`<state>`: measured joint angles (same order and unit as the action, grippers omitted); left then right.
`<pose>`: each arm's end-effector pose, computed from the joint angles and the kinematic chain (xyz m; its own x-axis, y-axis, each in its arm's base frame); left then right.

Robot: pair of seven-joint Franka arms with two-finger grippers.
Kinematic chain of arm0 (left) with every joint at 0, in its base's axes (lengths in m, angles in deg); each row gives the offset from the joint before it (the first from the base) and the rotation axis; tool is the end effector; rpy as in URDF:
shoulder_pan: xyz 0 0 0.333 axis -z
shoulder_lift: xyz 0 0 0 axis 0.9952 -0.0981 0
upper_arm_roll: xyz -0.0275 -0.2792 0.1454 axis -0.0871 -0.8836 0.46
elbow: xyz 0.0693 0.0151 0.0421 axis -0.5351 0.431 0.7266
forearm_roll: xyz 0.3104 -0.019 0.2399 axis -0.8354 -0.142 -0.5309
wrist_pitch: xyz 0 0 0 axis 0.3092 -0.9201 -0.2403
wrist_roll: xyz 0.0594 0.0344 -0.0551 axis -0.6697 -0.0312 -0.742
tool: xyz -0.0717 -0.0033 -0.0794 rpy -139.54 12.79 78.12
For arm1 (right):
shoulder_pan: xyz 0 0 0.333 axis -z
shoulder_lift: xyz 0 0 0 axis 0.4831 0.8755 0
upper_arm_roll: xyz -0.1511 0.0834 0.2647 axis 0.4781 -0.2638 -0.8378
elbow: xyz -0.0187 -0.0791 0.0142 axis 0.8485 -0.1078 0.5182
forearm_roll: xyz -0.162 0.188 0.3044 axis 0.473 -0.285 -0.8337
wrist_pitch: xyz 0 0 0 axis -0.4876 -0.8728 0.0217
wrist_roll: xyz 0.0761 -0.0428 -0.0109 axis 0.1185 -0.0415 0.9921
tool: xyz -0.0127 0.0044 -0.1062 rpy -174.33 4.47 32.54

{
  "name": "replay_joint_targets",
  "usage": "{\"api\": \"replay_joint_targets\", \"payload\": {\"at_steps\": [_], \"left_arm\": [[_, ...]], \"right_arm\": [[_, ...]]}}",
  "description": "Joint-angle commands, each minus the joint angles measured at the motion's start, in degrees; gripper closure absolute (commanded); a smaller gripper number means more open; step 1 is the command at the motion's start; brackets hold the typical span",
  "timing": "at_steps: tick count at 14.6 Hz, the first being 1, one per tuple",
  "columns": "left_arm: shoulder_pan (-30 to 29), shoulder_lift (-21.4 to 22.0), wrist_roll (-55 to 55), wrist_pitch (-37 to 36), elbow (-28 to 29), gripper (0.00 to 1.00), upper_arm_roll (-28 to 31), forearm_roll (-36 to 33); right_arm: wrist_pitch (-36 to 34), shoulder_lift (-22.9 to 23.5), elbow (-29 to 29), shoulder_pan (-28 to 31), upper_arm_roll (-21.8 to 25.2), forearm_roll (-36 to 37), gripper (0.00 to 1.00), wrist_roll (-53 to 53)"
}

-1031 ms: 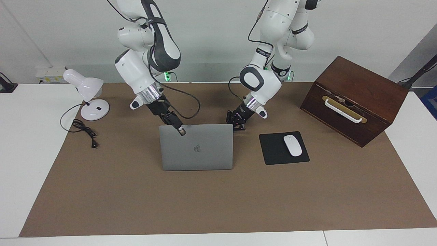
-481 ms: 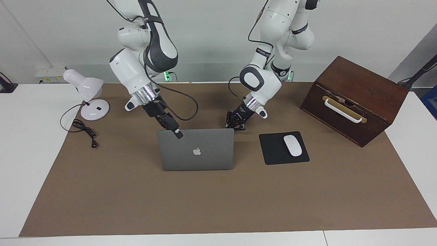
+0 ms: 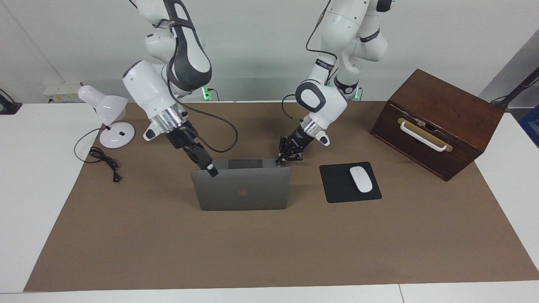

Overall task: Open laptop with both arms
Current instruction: 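Lift the laptop lid upward with the right gripper, left gripper holding base, then push the lid farther open with the right gripper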

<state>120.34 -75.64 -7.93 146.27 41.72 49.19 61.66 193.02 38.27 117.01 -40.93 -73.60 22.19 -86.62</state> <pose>0.4228 -0.3085 0.2602 -0.3044 0.6341 -0.7108 0.9094 0.4155 -0.0187 0.5954 0.1260 0.4597 0.6609 -0.7487 -0.0515 -0.5572 -0.4436 -0.7020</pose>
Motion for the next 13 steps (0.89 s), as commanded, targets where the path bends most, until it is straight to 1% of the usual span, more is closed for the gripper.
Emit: {"api": "replay_joint_targets", "payload": {"at_steps": [1, 6, 13], "left_arm": [[1.39, -2.88, 1.58, 2.35, -1.11, 1.0, 0.89, 1.43], [1.39, -2.88, 1.58, 2.44, -1.11, 1.0, 0.89, 1.52], [1.39, -2.88, 1.58, 2.44, -1.11, 1.0, 0.89, 1.52]], "right_arm": [[-1.6, 2.91, -4.38, 0.79, 0.06, -0.6, 0.0, 2.09], [-1.07, 4.67, -5.44, 0.79, 0.41, -0.6, 0.0, 2.27], [-1.34, 7.75, -9.13, 0.79, 0.85, -0.51, 0.0, 2.18]]}}
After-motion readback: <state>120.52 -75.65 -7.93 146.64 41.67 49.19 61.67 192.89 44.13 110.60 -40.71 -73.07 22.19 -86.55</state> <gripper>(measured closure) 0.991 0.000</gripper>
